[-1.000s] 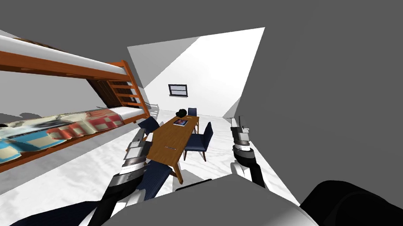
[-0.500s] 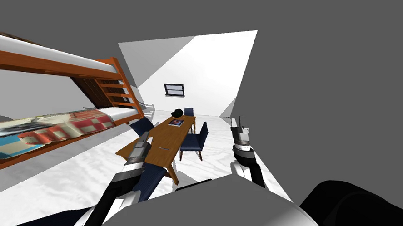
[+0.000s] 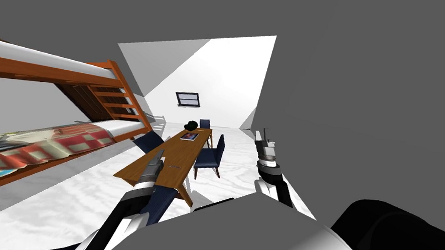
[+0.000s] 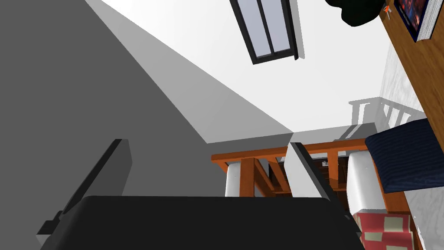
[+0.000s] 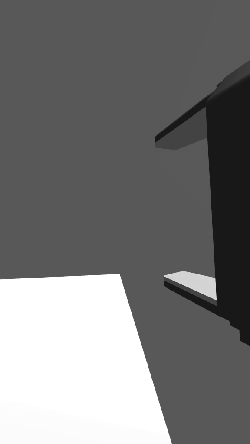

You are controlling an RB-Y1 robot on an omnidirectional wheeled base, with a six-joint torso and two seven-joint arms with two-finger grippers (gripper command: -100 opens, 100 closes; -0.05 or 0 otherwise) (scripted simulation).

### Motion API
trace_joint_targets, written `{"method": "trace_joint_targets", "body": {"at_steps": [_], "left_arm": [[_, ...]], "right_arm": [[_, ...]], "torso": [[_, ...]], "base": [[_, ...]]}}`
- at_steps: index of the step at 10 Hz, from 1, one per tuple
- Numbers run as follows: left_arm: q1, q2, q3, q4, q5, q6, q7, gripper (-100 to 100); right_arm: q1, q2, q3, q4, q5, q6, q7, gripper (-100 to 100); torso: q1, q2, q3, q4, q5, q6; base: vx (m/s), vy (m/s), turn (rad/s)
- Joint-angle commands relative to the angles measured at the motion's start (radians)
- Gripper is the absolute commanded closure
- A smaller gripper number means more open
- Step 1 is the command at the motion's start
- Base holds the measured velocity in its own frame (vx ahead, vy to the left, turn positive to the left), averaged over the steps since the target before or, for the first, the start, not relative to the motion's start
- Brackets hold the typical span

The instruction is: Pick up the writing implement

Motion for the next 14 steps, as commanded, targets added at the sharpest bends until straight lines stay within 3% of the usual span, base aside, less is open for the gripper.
{"method": "trace_joint_targets", "body": {"at_steps": [1, 4, 5, 6, 7, 9, 10, 11, 12, 13, 14], "left_arm": [[-0.013, 0.030, 0.024, 0.046, 0.038, 0.047, -0.023, -100], [-0.032, 0.069, 0.054, 0.122, 0.101, 0.121, -0.070, -100], [-0.032, 0.069, 0.054, 0.122, 0.101, 0.126, -0.070, -100], [-0.041, 0.089, 0.068, 0.163, 0.135, 0.163, -0.094, -100], [-0.041, 0.089, 0.068, 0.163, 0.135, 0.168, -0.094, -100], [-0.059, 0.130, 0.095, 0.230, 0.203, 0.237, -0.142, -100], [-0.059, 0.130, 0.095, 0.250, 0.206, 0.256, -0.142, -100], [-0.068, 0.150, 0.107, 0.278, 0.243, 0.299, -0.165, -100], [-0.068, 0.150, 0.107, 0.295, 0.243, 0.301, -0.165, -100], [-0.077, 0.171, 0.118, 0.324, 0.281, 0.347, -0.188, -100], [-0.077, 0.171, 0.118, 0.343, 0.281, 0.347, -0.188, -100]], "right_arm": [[0.000, 0.000, 0.000, 0.000, 0.000, 0.000, 0.000, 0], [0.000, 0.000, 0.000, 0.000, 0.000, 0.000, 0.000, 0], [0.000, 0.000, 0.000, 0.000, 0.000, 0.000, 0.000, 0], [0.000, 0.000, 0.000, 0.000, 0.000, 0.000, 0.000, 0], [0.000, 0.000, 0.000, 0.000, 0.000, 0.000, 0.000, 0], [0.000, 0.000, 0.000, 0.000, 0.000, 0.000, 0.000, 0], [0.000, 0.000, 0.000, 0.000, 0.000, 0.000, 0.000, 0], [0.000, 0.000, 0.000, 0.000, 0.000, 0.000, 0.000, 0], [0.000, 0.000, 0.000, 0.000, 0.000, 0.000, 0.000, 0], [0.000, 0.000, 0.000, 0.000, 0.000, 0.000, 0.000, 0], [0.000, 0.000, 0.000, 0.000, 0.000, 0.000, 0.000, 0]], "torso": [[0.000, 0.000, 0.000, 0.000, 0.000, 0.000], [0.001, 0.000, 0.000, 0.000, 0.000, 0.000], [0.002, -0.001, 0.000, 0.000, 0.000, 0.000], [0.003, -0.001, -0.001, 0.000, 0.001, 0.000], [0.003, -0.001, -0.001, 0.000, 0.001, 0.000], [0.003, -0.001, -0.001, 0.000, 0.001, 0.000], [0.003, -0.002, -0.001, 0.000, 0.001, 0.000], [0.004, -0.002, -0.001, 0.000, 0.001, 0.000], [0.004, -0.002, -0.001, 0.000, 0.001, 0.000], [0.005, -0.002, -0.001, 0.000, 0.001, 0.000], [0.005, -0.002, -0.001, 0.000, 0.001, 0.000]], "base": [[-0.013, -0.084, -0.072], [-0.008, -0.090, -0.116], [0.008, -0.049, -0.061], [0.009, -0.053, -0.122], [0.006, -0.045, -0.067], [0.021, -0.058, -0.169], [0.020, -0.038, -0.085], [0.016, -0.044, -0.141], [0.019, -0.030, -0.075], [0.026, -0.031, -0.161], [0.023, -0.017, -0.073]]}}
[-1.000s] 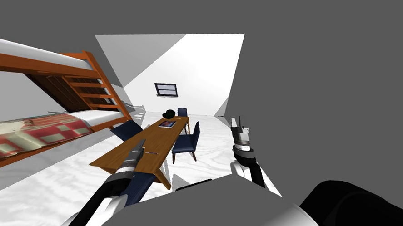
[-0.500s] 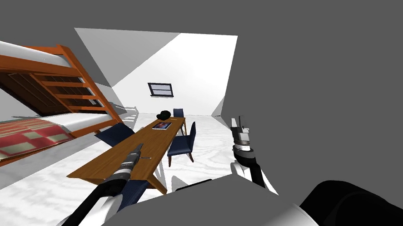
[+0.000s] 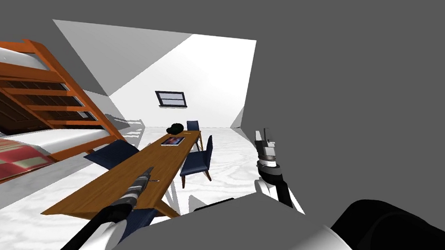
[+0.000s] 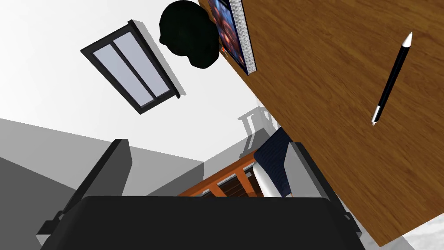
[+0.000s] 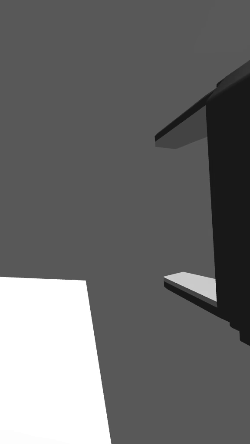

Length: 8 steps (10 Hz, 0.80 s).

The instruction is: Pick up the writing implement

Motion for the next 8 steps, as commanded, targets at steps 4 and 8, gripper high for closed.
{"method": "trace_joint_targets", "body": {"at_steps": [4, 8], "left_arm": [[-0.023, 0.041, 0.023, 0.108, 0.080, 0.107, -0.049, -100], [-0.037, 0.083, 0.038, 0.205, 0.159, 0.202, -0.089, -100]], "right_arm": [[0.000, 0.000, 0.000, 0.000, 0.000, 0.000, 0.000, 0], [0.000, 0.000, 0.000, 0.000, 0.000, 0.000, 0.000, 0]], "torso": [[0.001, 0.000, 0.000, 0.000, 0.000, 0.001], [0.002, -0.001, -0.001, 0.000, 0.000, 0.000]], "base": [[0.029, -0.002, -0.119], [0.037, 0.016, -0.121]]}}
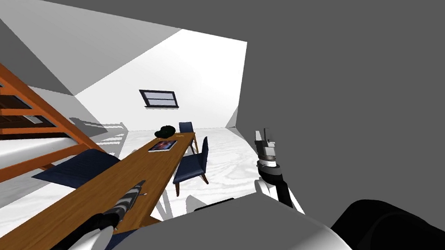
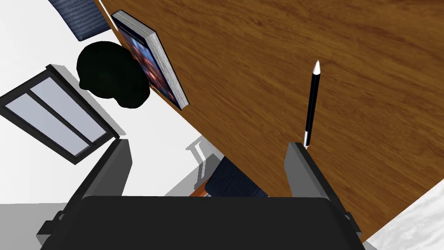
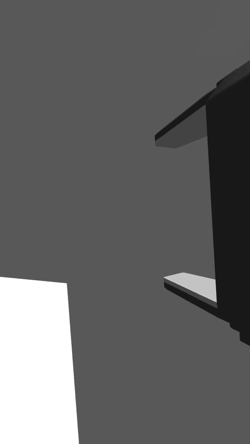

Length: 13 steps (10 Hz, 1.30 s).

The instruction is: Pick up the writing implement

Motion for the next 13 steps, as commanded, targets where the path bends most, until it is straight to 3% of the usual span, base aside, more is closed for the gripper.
{"method": "trace_joint_targets", "body": {"at_steps": [1, 2, 3, 4, 7, 8, 9, 10, 11, 12, 13], "left_arm": [[-0.011, 0.038, 0.004, 0.050, 0.050, 0.050, -0.020, -100], [-0.011, 0.038, 0.004, 0.074, 0.056, 0.051, -0.020, -100], [-0.017, 0.059, 0.009, 0.111, 0.096, 0.088, -0.037, -100], [-0.017, 0.059, 0.009, 0.122, 0.096, 0.097, -0.037, -100], [-0.028, 0.099, 0.016, 0.197, 0.168, 0.189, -0.069, -100], [-0.028, 0.099, 0.016, 0.218, 0.173, 0.189, -0.069, -100], [-0.033, 0.119, 0.018, 0.252, 0.210, 0.233, -0.083, -100], [-0.033, 0.119, 0.018, 0.265, 0.210, 0.233, -0.083, -100], [-0.037, 0.138, 0.019, 0.305, 0.247, 0.274, -0.096, -100], [-0.037, 0.138, 0.019, 0.311, 0.247, 0.276, -0.096, -100], [-0.041, 0.156, 0.019, 0.353, 0.282, 0.314, -0.107, -100]], "right_arm": [[0.000, 0.000, 0.000, 0.000, 0.000, 0.000, 0.000, 0], [0.000, 0.000, 0.000, 0.000, 0.000, 0.000, 0.000, 0], [0.000, 0.000, 0.000, 0.000, 0.000, 0.000, 0.000, 0], [0.000, 0.000, 0.000, 0.000, 0.000, 0.000, 0.000, 0], [0.000, 0.000, 0.000, 0.000, 0.000, 0.000, 0.000, 0], [0.000, 0.000, 0.000, 0.000, 0.000, 0.000, 0.000, 0], [0.000, 0.000, 0.000, 0.000, 0.000, 0.000, 0.000, 0], [0.000, 0.000, 0.000, 0.000, 0.000, 0.000, 0.000, 0], [0.000, 0.000, 0.000, 0.000, 0.000, 0.000, 0.000, 0], [0.000, 0.000, 0.000, 0.000, 0.000, 0.000, 0.000, 0], [0.000, 0.000, 0.000, 0.000, 0.000, 0.000, 0.000, 0]], "torso": [[0.000, 0.000, 0.000, 0.000, 0.000, 0.000], [0.001, 0.000, 0.000, 0.000, 0.000, 0.001], [0.001, 0.000, 0.000, 0.000, 0.000, 0.000], [0.002, 0.000, 0.000, 0.000, 0.000, 0.000], [0.002, 0.000, 0.000, 0.000, 0.000, 0.000], [0.003, 0.000, 0.000, 0.000, 0.000, 0.000], [0.002, 0.000, 0.000, 0.000, 0.001, 0.000], [0.003, 0.000, 0.000, 0.000, 0.001, 0.000], [0.003, 0.000, 0.000, 0.000, 0.001, 0.000], [0.003, 0.000, 0.000, 0.000, 0.001, 0.000], [0.003, 0.000, 0.000, 0.000, 0.001, 0.000]], "base": [[0.043, 0.030, -0.164], [0.033, 0.035, -0.098], [0.046, 0.047, -0.158], [0.036, 0.043, -0.094], [0.039, 0.060, -0.138], [0.031, 0.058, -0.103], [0.033, 0.074, -0.129], [0.033, 0.066, -0.102], [0.038, 0.076, -0.155], [0.027, 0.077, -0.093], [0.025, 0.084, -0.180]]}}
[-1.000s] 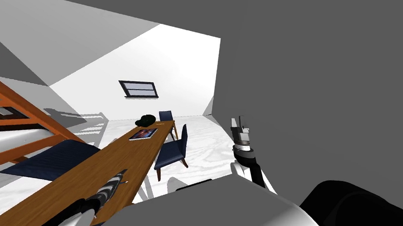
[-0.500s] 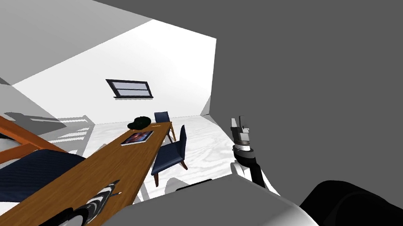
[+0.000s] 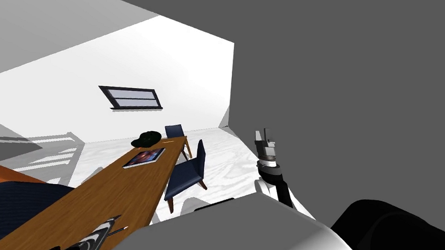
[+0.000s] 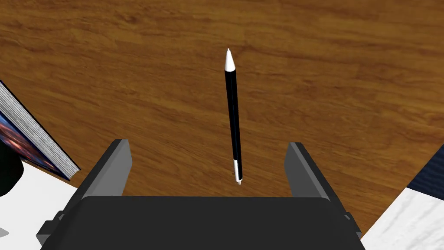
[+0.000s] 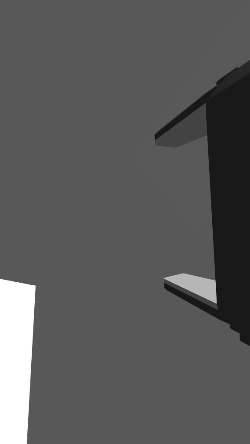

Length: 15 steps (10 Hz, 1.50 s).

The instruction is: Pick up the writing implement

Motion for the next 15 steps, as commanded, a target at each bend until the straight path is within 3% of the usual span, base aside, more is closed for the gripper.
{"method": "trace_joint_targets", "body": {"at_steps": [1, 2, 5, 7, 10, 15], "left_arm": [[-0.008, 0.008, -0.001, 0.030, 0.016, 0.026, -0.007, -100], [-0.011, 0.025, -0.002, 0.063, 0.050, 0.065, -0.018, -100], [-0.013, 0.041, -0.004, 0.114, 0.083, 0.102, -0.027, -100], [-0.017, 0.069, -0.010, 0.187, 0.142, 0.164, -0.043, -100], [-0.018, 0.080, -0.013, 0.220, 0.168, 0.201, -0.050, -100], [-0.020, 0.122, -0.028, 0.336, 0.263, 0.308, -0.072, -100]], "right_arm": [[0.000, 0.000, 0.000, 0.000, 0.000, 0.000, 0.000, 0], [0.000, 0.000, 0.000, 0.000, 0.000, 0.000, 0.000, 0], [0.000, 0.000, 0.000, 0.000, 0.000, 0.000, 0.000, 0], [0.000, 0.000, 0.000, 0.000, 0.000, 0.000, 0.000, 0], [0.000, 0.000, 0.000, 0.000, 0.000, 0.000, 0.000, 0], [0.000, 0.000, 0.000, 0.000, 0.000, 0.000, 0.000, 0]], "torso": [[0.000, 0.000, 0.000, 0.000, 0.000, 0.000], [0.000, 0.000, 0.000, 0.000, 0.000, -0.001], [0.001, -0.001, 0.000, 0.000, 0.000, 0.000], [0.000, 0.000, 0.000, 0.000, 0.000, 0.000], [0.001, 0.000, 0.000, 0.000, 0.000, 0.000], [0.002, 0.000, 0.000, 0.000, 0.001, -0.001]], "base": [[0.020, 0.085, -0.086], [0.035, 0.102, -0.149], [0.030, 0.088, -0.101], [0.022, 0.103, -0.164], [0.012, 0.103, -0.091], [0.012, 0.115, -0.132]]}}
